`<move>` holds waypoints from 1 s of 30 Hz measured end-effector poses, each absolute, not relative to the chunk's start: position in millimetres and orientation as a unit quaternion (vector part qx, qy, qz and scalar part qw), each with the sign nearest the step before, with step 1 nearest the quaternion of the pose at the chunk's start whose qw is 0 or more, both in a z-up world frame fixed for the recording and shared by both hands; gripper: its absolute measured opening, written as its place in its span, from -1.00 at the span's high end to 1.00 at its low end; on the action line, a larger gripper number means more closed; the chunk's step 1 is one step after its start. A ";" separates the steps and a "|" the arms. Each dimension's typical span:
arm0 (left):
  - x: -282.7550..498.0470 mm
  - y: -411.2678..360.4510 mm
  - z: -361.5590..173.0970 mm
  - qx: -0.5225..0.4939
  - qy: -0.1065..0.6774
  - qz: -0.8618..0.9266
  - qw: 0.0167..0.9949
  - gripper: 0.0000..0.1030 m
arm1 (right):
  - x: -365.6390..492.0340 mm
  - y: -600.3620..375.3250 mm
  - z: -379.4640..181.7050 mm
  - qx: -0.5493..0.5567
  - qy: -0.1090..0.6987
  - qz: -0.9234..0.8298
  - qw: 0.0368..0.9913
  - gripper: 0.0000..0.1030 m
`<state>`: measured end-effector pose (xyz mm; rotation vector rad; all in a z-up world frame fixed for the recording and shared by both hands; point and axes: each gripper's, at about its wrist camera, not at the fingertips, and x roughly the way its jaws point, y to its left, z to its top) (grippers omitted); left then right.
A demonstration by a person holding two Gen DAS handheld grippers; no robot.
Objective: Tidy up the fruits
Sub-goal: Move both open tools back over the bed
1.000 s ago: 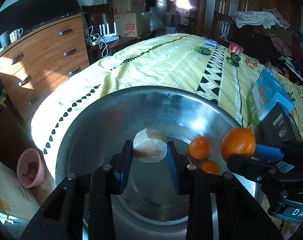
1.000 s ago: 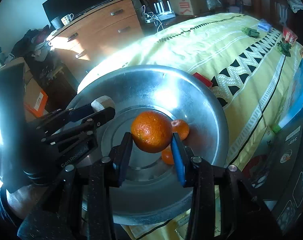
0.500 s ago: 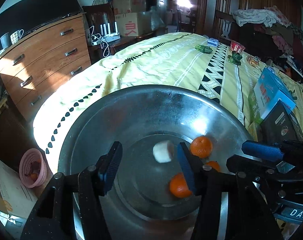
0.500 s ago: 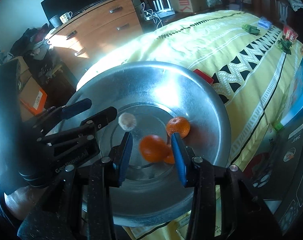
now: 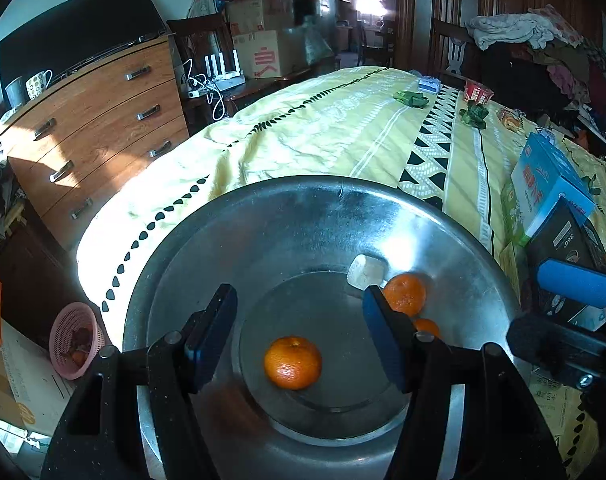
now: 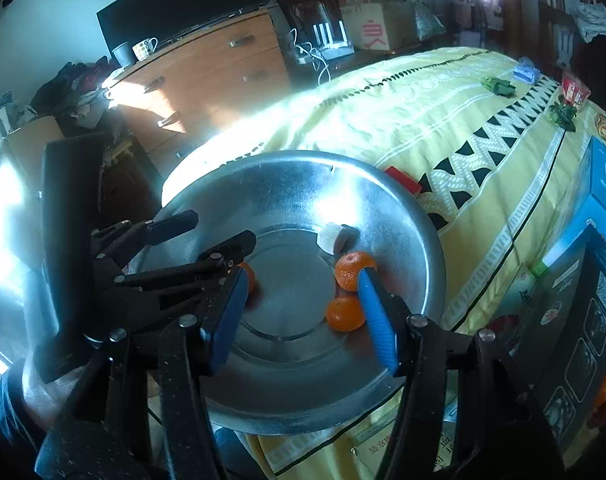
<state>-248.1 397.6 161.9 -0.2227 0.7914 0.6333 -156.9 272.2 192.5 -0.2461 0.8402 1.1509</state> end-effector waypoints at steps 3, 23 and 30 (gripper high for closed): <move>-248.1 388.2 170.4 -0.094 0.371 0.308 0.871 -0.29 | -162.8 258.8 205.6 -0.106 0.362 0.528 0.761 -0.14; -182.0 182.4 253.0 0.014 0.252 0.190 0.949 -0.88 | -126.8 28.4 196.8 -0.016 0.322 0.379 0.867 -0.43; -107.6 65.5 183.7 -0.015 0.350 0.012 0.936 -1.00 | -96.9 -89.1 132.8 -0.013 0.377 0.247 0.893 -0.59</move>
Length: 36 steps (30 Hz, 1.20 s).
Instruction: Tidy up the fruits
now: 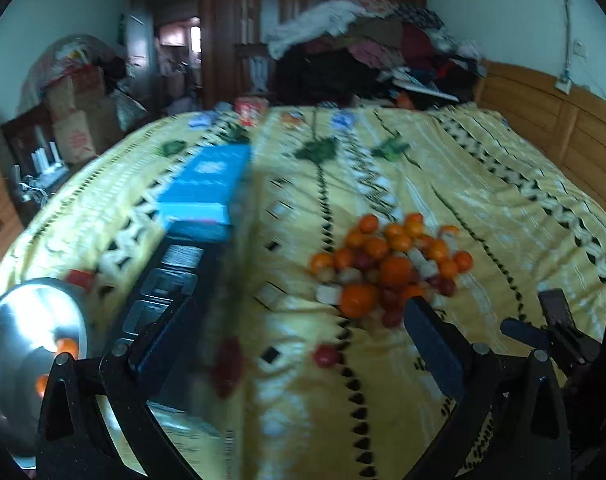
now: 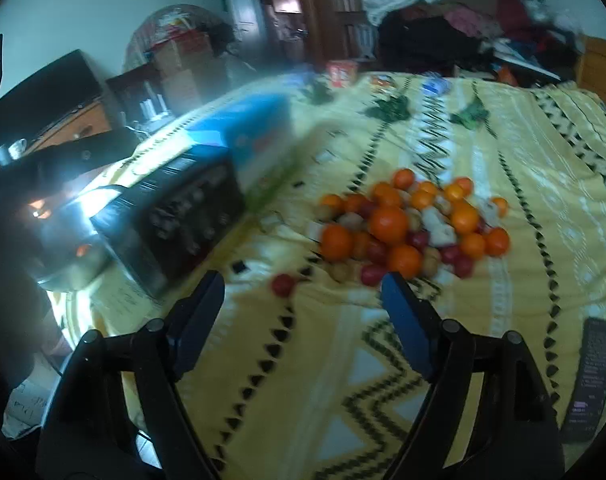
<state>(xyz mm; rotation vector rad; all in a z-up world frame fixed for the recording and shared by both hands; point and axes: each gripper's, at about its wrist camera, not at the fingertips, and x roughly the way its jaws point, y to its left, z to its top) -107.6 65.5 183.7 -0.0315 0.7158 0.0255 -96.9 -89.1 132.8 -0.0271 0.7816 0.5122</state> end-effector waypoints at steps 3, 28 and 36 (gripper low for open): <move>-80.4 31.4 128.8 -0.002 0.404 -0.003 0.915 -1.00 | -79.9 -125.7 99.9 -0.014 0.407 0.204 0.890 -0.59; -49.3 26.1 13.1 -0.032 0.472 0.051 0.880 -1.00 | -35.1 -162.5 15.1 -0.026 0.463 0.171 0.869 -1.00; -48.7 26.6 11.4 -0.030 0.461 0.049 0.885 -1.00 | -34.0 -160.1 13.9 -0.028 0.461 0.169 0.871 -1.00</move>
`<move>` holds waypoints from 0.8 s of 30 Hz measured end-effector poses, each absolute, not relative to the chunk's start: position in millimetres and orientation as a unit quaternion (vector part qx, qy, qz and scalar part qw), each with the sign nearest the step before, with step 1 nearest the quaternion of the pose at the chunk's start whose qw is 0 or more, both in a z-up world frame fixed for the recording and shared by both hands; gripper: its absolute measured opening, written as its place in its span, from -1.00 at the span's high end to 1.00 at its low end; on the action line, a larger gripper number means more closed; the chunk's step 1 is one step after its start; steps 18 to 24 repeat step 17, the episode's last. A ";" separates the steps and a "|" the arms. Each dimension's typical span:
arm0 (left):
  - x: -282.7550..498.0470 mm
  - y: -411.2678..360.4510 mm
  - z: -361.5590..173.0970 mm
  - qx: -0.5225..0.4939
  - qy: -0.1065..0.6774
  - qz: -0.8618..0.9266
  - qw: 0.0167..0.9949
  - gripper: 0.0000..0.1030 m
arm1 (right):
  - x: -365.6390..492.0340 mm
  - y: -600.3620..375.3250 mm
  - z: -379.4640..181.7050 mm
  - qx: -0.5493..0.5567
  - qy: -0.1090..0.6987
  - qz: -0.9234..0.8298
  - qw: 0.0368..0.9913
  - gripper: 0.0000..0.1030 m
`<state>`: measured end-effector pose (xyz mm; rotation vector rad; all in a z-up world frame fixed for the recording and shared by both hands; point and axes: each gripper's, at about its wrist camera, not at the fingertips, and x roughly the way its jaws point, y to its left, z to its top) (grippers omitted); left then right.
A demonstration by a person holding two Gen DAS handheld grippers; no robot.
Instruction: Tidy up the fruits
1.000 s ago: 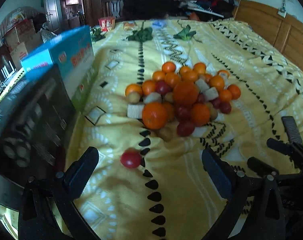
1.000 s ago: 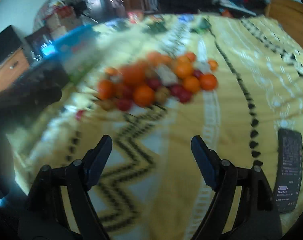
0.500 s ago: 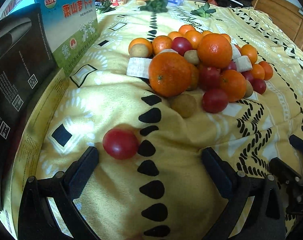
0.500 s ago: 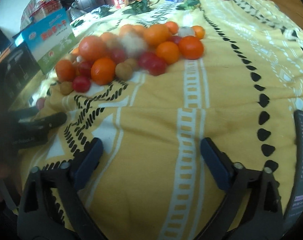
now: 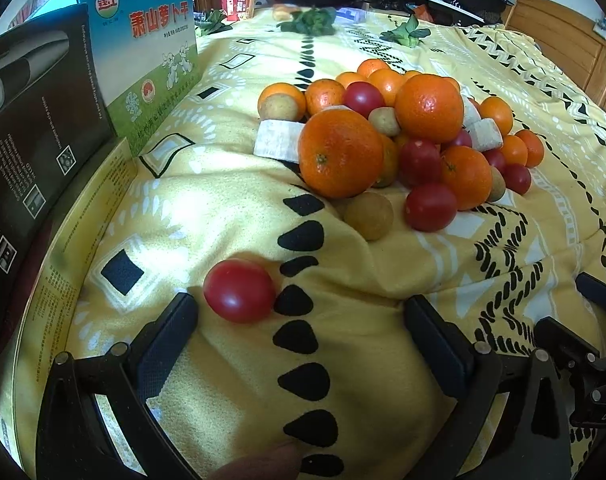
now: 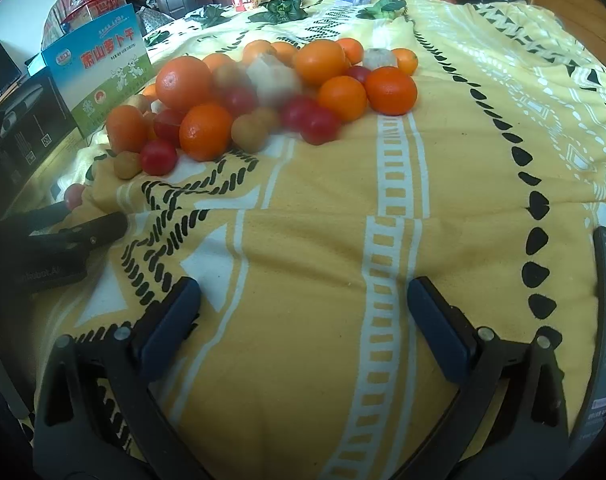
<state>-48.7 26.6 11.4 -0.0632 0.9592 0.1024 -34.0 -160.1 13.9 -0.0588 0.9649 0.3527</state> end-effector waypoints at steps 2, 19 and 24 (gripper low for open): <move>-49.3 25.7 11.3 -0.029 0.460 0.050 0.886 -1.00 | -33.8 -160.6 13.6 -0.027 0.462 0.169 0.870 -1.00; -48.3 25.2 10.3 -0.030 0.457 0.049 0.888 -1.00 | -32.0 -160.5 14.1 -0.027 0.461 0.170 0.870 -1.00; -48.3 25.2 10.3 -0.030 0.457 0.049 0.888 -1.00 | -32.0 -160.5 14.1 -0.027 0.461 0.170 0.870 -1.00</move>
